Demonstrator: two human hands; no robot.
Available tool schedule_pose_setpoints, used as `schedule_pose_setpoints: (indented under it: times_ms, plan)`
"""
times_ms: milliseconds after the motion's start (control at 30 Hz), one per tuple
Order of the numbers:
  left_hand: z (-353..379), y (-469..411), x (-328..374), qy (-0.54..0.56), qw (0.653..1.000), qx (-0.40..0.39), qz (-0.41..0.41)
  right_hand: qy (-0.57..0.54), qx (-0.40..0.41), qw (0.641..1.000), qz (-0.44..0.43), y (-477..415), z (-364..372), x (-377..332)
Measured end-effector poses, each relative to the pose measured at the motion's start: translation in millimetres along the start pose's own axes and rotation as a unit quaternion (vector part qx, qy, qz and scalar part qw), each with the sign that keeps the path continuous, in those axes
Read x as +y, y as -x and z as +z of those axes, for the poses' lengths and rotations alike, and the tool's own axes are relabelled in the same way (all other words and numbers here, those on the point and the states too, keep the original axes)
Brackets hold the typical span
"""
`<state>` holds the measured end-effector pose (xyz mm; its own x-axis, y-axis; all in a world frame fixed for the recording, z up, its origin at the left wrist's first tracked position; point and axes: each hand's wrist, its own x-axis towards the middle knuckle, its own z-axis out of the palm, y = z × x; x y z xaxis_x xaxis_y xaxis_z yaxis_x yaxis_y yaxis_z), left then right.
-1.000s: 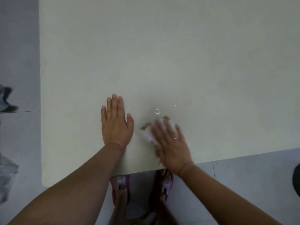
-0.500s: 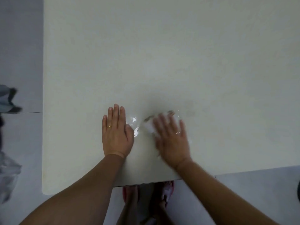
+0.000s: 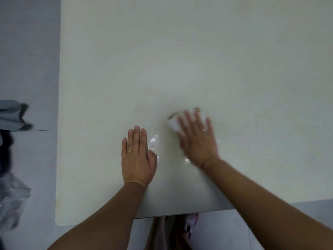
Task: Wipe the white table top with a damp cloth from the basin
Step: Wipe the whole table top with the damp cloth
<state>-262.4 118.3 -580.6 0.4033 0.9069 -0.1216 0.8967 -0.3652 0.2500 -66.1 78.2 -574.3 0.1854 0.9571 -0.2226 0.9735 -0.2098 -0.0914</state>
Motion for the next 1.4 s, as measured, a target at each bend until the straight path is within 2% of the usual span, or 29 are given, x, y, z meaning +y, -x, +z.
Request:
schedule_pose_setpoints:
  times_ms: [67,133,167,267,333,400,433,500,567,600,633,667,733,800,867,900,1000,1067,1100,1133,1167,1233,1300,1333,1400]
  plan:
    - [-0.2,-0.2,1.0,0.002,1.0,-0.002,-0.002,-0.053,0.01,0.983,0.174,-22.5,-2.1,19.9]
    - [-0.3,-0.4,1.0,0.001,1.0,-0.004,-0.001,-0.082,0.028,0.961,0.263,-32.5,-1.9,-2.8]
    - [-0.6,-0.5,0.9,0.0,1.0,-0.004,-0.001,-0.077,0.029,0.967,0.242,-31.9,0.2,-24.5]
    - [-1.5,-0.1,1.0,-0.017,1.0,-0.008,0.0,-0.032,0.016,0.999,0.032,-10.9,4.8,-84.0]
    - [-1.7,0.3,0.1,-0.018,1.0,-0.007,0.001,-0.027,0.003,0.998,-0.065,-10.5,3.1,-76.0]
    - [-0.8,-0.1,-1.0,-0.003,1.0,-0.002,0.004,-0.001,0.016,0.996,-0.083,-23.5,1.7,-42.8]
    - [-0.2,-0.4,-1.3,0.004,1.0,-0.001,0.003,0.007,0.021,0.998,-0.051,-31.8,1.9,-23.9]
    - [0.5,-0.1,-1.5,0.011,1.0,-0.003,0.001,-0.021,0.013,0.996,0.085,-50.3,-0.9,5.9]
    - [0.6,-0.1,-1.7,0.01,1.0,-0.002,0.0,-0.066,0.036,0.973,0.218,-61.2,-2.2,2.1]
    - [0.6,0.0,-1.5,0.008,1.0,-0.003,0.002,-0.076,0.039,0.963,0.256,-63.3,-2.4,-13.9]
    - [0.6,0.0,-1.4,0.006,1.0,-0.003,0.004,-0.078,0.033,0.963,0.255,-62.6,-1.5,-33.5]
    - [0.5,-0.2,-1.4,0.004,1.0,-0.004,0.005,-0.076,0.028,0.974,0.213,-58.6,0.2,-54.5]
    - [-0.1,-0.3,-1.6,-0.001,1.0,-0.012,0.002,-0.052,0.005,0.997,0.055,-43.5,2.6,-86.0]
    - [-0.5,-0.3,-2.0,-0.004,1.0,-0.017,0.003,-0.035,-0.012,0.997,-0.072,-40.7,-0.3,-78.5]
    - [0.0,0.0,-2.3,-0.002,1.0,-0.009,0.008,-0.001,-0.01,0.993,-0.12,-55.2,-5.9,-44.3]
    - [0.4,0.3,-2.4,0.001,1.0,-0.004,0.01,0.014,-0.003,0.995,-0.099,-64.4,-7.5,-24.5]
    - [1.4,0.0,-2.3,0.002,1.0,-0.004,0.012,-0.018,0.016,0.996,0.088,-91.9,-15.5,21.7]
    - [2.8,-0.1,-2.9,-0.002,1.0,-0.008,0.012,-0.055,0.033,0.975,0.214,-101.0,-14.7,9.5]
    - [3.2,0.6,-3.2,-0.004,1.0,-0.013,0.014,-0.064,0.035,0.964,0.255,-103.2,-13.6,-9.0]
    - [2.9,1.0,-3.4,-0.004,1.0,-0.015,0.015,-0.07,0.034,0.963,0.259,-102.8,-11.4,-30.5]
    - [2.2,0.8,-3.1,-0.004,1.0,-0.017,0.015,-0.066,0.028,0.973,0.22,-99.7,-8.5,-53.1]
    - [0.5,-0.1,-1.3,-0.009,1.0,-0.023,0.011,-0.05,-0.006,0.997,0.054,-85.2,-5.2,-81.9]
    - [-3.1,0.3,0.1,-0.004,1.0,-0.029,0.005,-0.02,-0.028,0.996,-0.081,-82.8,-9.3,-66.3]
    - [-5.7,-0.7,0.5,0.008,1.0,-0.025,0.006,0.001,-0.022,0.995,-0.101,-87.8,-12.0,-47.1]
    - [-12.5,-10.5,1.5,0.044,0.999,-0.009,0.017,0.016,-0.007,0.999,-0.031,-100.7,-17.2,-5.7]
